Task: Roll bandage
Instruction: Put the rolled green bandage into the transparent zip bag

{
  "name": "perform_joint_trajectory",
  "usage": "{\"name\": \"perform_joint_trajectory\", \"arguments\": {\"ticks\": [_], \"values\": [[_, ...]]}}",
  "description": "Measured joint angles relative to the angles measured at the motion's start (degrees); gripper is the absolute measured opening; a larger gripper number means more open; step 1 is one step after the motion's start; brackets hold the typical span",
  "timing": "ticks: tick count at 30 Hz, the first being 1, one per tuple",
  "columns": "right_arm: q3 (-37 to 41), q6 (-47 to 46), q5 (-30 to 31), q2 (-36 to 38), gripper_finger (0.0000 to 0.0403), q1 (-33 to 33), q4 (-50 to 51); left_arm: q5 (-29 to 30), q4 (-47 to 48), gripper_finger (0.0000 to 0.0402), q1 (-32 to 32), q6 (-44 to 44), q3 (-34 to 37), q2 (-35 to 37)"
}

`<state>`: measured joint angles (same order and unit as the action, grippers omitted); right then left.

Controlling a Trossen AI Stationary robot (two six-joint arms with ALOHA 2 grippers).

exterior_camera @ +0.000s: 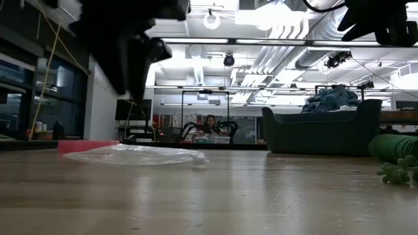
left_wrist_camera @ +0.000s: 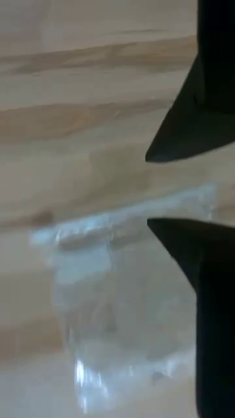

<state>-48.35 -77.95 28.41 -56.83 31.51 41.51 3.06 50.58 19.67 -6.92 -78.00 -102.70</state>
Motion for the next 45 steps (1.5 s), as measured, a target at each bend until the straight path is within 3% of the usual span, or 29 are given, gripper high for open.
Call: {"name": "perform_joint_trajectory", "arguments": {"ticks": [5,9,14,28,31,34,40,45], "values": [[0.05,0.00,0.25,-0.95,0.0077,-0.11,0.61,0.74,-0.34,0.0227,1.51,-1.68,-0.02,-5.69],[0.10,0.00,-0.02,-1.68,0.0077,-0.09,1.11,4.79,-0.36,0.0261,1.74,-5.58,-0.02,-8.13],[0.10,0.00,-0.66,-2.02,0.0077,-0.09,1.16,10.31,-0.38,0.0265,1.74,-8.80,-0.02,-8.56],[0.10,0.01,-0.40,-2.00,0.0077,-0.09,2.80,12.68,-2.56,0.0261,1.72,-9.49,4.57,-8.58],[0.10,0.00,-0.38,-2.00,0.0077,-0.10,2.80,13.55,-2.60,0.0243,1.69,-9.47,4.57,-8.56],[0.10,-0.25,-0.38,-2.00,0.0077,-0.09,2.80,14.87,-2.63,0.0199,1.69,-9.01,4.57,-8.56],[0.10,-0.54,-0.35,-2.00,0.0077,-0.09,2.78,14.69,-3.14,0.0023,0.81,-7.89,4.57,-8.54],[0.12,-0.34,-0.40,-2.00,0.0077,-0.11,1.86,10.38,0.10,0.0003,-1.85,-13.61,2.70,-5.82]]}}
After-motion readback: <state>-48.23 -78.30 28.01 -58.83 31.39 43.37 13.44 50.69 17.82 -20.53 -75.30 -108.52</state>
